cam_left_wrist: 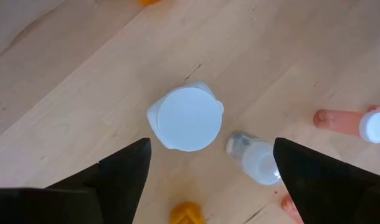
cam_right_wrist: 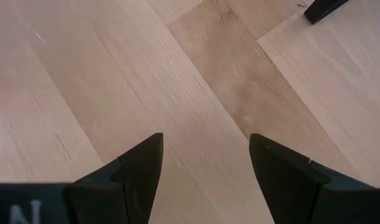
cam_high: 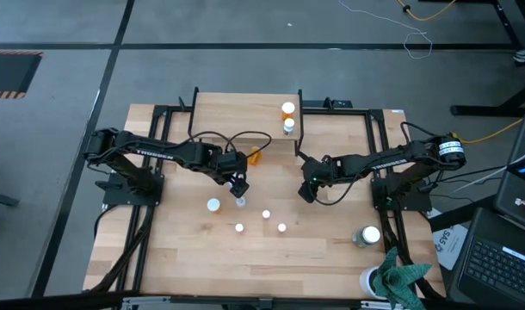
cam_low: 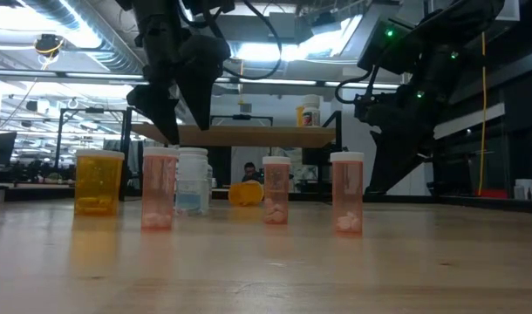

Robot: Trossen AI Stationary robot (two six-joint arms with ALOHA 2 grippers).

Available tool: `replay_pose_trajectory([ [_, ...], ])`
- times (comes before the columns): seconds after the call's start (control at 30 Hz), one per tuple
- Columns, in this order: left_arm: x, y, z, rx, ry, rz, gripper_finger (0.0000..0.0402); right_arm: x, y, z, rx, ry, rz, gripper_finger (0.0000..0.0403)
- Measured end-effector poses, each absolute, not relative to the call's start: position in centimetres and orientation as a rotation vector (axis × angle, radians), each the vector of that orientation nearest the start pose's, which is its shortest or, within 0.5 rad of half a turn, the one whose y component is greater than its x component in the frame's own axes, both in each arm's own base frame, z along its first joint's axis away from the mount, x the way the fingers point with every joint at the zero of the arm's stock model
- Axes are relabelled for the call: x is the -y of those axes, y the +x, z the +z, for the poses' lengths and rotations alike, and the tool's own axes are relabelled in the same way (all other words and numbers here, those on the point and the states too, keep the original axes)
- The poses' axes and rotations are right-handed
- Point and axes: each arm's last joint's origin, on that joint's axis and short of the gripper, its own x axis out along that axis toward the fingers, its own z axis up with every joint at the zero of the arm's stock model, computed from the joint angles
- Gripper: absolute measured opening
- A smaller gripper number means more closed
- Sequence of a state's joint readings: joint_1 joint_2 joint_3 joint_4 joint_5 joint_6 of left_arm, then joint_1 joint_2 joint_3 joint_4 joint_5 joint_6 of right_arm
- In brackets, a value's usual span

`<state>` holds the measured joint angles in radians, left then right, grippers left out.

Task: Pick and place medicine bottles onto shelf by color
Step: Put the blue pill bottle on the shelf

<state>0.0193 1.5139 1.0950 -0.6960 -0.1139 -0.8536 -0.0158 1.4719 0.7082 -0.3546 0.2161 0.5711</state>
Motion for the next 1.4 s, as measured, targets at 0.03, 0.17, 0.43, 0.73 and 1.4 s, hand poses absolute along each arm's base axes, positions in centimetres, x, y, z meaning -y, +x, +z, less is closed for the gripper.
replay_pose_trajectory([
  [0.03, -0.90, 29.56, 23.56, -0.988, -0.708, 0.583, 0.0333, 1.02, 25.43, 15.38, -1.019, 0.395, -0.515, 0.0241],
  [0.17, -0.90, 29.56, 23.56, -0.988, -0.708, 0.583, 0.0333, 1.02, 25.42, 15.37, -1.018, 0.397, -0.517, 0.0241],
  [0.43, -0.90, 29.56, 23.56, -0.988, -0.708, 0.583, 0.0333, 1.02, 25.42, 15.37, -1.019, 0.393, -0.515, 0.0241],
  [0.73, -0.89, 29.57, 23.57, -0.988, -0.708, 0.583, 0.0333, 1.02, 25.42, 15.37, -1.019, 0.397, -0.516, 0.0241],
  [1.4, -0.98, 29.58, 23.58, -0.973, -0.700, 0.608, 0.0333, 1.01, 25.43, 15.37, -1.019, 0.395, -0.515, 0.0241],
])
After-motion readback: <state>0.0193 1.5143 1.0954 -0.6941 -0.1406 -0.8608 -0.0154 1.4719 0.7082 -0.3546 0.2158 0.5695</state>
